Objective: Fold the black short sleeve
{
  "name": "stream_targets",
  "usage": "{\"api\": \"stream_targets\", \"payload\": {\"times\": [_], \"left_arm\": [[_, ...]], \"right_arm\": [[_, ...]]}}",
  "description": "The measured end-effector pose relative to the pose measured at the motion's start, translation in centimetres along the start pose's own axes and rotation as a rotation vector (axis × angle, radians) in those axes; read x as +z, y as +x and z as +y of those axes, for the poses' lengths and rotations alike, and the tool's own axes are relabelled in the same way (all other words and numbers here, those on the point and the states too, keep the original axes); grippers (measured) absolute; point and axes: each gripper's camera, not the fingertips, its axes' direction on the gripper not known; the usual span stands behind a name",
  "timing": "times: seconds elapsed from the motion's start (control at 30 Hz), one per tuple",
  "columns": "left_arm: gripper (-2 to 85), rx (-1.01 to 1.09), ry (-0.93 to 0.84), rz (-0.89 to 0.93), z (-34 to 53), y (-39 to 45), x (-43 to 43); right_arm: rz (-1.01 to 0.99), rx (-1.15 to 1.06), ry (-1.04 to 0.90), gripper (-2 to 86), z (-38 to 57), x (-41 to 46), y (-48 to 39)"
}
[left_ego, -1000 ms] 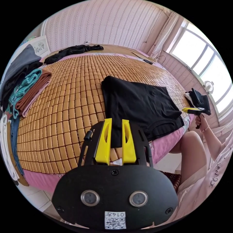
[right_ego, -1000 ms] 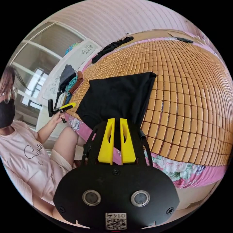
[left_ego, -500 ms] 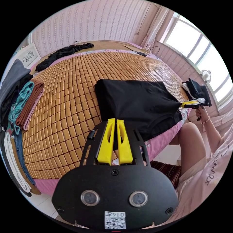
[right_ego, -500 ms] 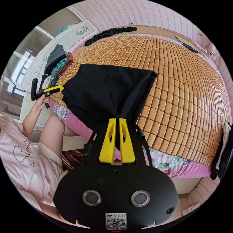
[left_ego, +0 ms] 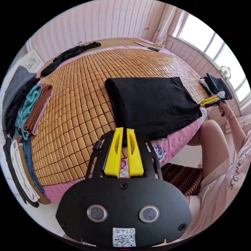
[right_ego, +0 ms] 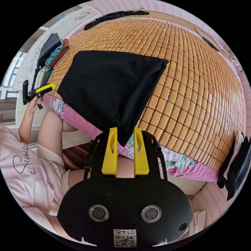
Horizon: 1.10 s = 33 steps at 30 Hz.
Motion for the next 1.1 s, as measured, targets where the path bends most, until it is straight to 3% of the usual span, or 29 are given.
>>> {"api": "stream_targets", "payload": {"times": [0.07, 0.17, 0.33, 0.43, 0.53, 0.6, 0.63, 0.73, 0.83, 0.87, 0.9, 1.0, 1.1], "left_arm": [[0.2, 0.119, 0.1, -0.043, -0.1, 4.2, -1.5], [-0.6, 0.205, 0.22, 0.093, -0.7, 10.3, -0.5], [-1.0, 0.226, 0.196, 0.24, -1.5, 17.9, 3.3], [-1.0, 0.282, 0.085, 0.138, -0.8, 20.5, 5.8], [-1.0, 0.289, 0.175, 0.164, 0.7, 21.1, 5.8], [-1.0, 0.303, 0.164, 0.176, 0.9, 21.6, 5.6], [-1.0, 0.316, 0.156, 0.178, 0.9, 21.9, 5.4], [-1.0, 0.347, 0.153, 0.171, 1.2, 22.9, 5.2], [-0.9, 0.35, 0.163, 0.182, 1.8, 23.6, 5.1], [-0.9, 0.347, 0.171, 0.181, 2.0, 23.9, 5.0], [-0.9, 0.347, 0.175, 0.179, 2.2, 24.1, 4.9], [-0.5, 0.368, 0.175, 0.159, 2.8, 25.2, 4.1], [1.6, 0.409, 0.279, 0.142, 4.3, 26.7, 1.8]], "right_arm": [[-0.022, -0.031, 0.109, 4.1, -1.4, -1.3, -1.4], [-0.003, -0.137, 0.187, 0.7, -5.8, -1.2, -4.8], [0.145, -0.28, 0.079, -0.3, -13.1, -0.2, -10.0], [0.097, -0.323, 0.097, -0.4, -15.3, -0.4, -11.1], [0.163, -0.332, 0.083, -0.5, -18.5, 1.3, -12.0], [0.193, -0.342, -0.078, -0.7, -20.9, 4.8, -11.9], [0.174, -0.378, 0.034, -0.8, -21.3, 4.2, -11.9], [0.102, -0.371, -0.163, -0.9, -24.0, 4.6, -11.3], [0.24, -0.362, -0.04, -0.8, -24.6, 3.8, -11.8], [0.228, -0.36, -0.142, -0.7, -25.1, 5.7, -11.6], [0.223, -0.357, -0.122, -0.7, -25.1, 6.0, -11.5], [0.195, -0.321, -0.05, -0.8, -24.1, 5.3, -10.5], [0.097, -0.254, 0.149, -0.8, -19.1, 2.3, -8.0]]}}
